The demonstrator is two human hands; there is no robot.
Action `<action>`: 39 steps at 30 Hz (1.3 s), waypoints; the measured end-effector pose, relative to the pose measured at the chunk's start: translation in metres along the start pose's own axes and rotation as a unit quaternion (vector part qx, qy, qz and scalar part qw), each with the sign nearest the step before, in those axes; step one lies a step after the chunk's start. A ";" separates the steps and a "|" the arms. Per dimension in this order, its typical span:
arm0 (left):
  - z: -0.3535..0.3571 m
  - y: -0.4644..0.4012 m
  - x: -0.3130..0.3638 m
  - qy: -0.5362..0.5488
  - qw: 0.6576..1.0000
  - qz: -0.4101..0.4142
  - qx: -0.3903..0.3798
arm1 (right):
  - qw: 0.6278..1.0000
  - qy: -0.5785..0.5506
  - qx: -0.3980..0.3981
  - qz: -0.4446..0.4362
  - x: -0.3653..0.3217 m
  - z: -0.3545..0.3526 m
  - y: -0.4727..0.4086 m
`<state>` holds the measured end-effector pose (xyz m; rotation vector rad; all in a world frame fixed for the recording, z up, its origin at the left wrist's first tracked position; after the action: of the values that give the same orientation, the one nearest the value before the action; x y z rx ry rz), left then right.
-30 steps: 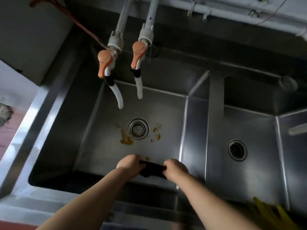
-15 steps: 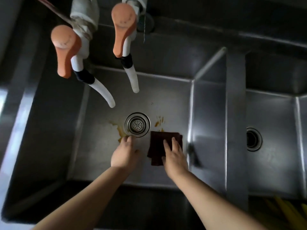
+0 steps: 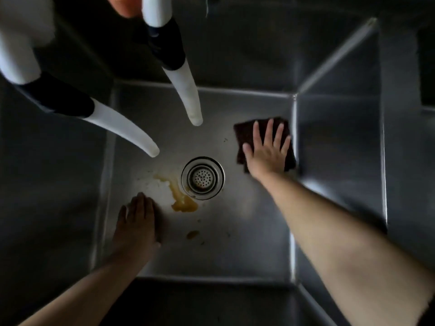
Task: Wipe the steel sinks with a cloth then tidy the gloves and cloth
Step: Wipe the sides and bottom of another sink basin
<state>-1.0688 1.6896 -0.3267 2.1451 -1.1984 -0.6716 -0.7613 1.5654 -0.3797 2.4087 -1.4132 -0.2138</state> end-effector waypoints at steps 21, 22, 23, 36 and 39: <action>-0.002 -0.003 -0.003 -0.074 0.995 0.043 -0.045 | 0.966 0.079 -0.229 -0.090 0.004 0.076 0.215; 0.000 -0.004 -0.003 -0.074 0.995 0.045 -0.046 | 0.963 0.083 -0.238 -0.090 0.004 0.075 0.213; 0.002 -0.006 -0.004 -0.074 0.995 0.046 -0.043 | 0.964 0.084 -0.235 -0.090 0.003 0.072 0.204; 0.021 -0.021 -0.005 -0.057 0.997 0.028 -0.043 | 0.999 0.039 -0.029 -0.018 -0.015 -0.021 -0.063; 0.023 -0.021 -0.005 -0.048 0.997 0.030 -0.044 | 0.999 0.041 -0.004 -0.016 -0.016 -0.021 -0.072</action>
<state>-1.0746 1.6977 -0.3570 2.0163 -1.2527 -0.7936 -0.7043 1.6156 -0.3868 2.4060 -1.3355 -0.1281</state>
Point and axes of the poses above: each hand's wrist, its own y-axis away from the middle knuckle, its own z-axis out of the palm, x = y × z, the point moved 2 cm from there along -y, towards the middle knuckle, and after that the axes turned 3 degrees about z, right-handed, at the moved point
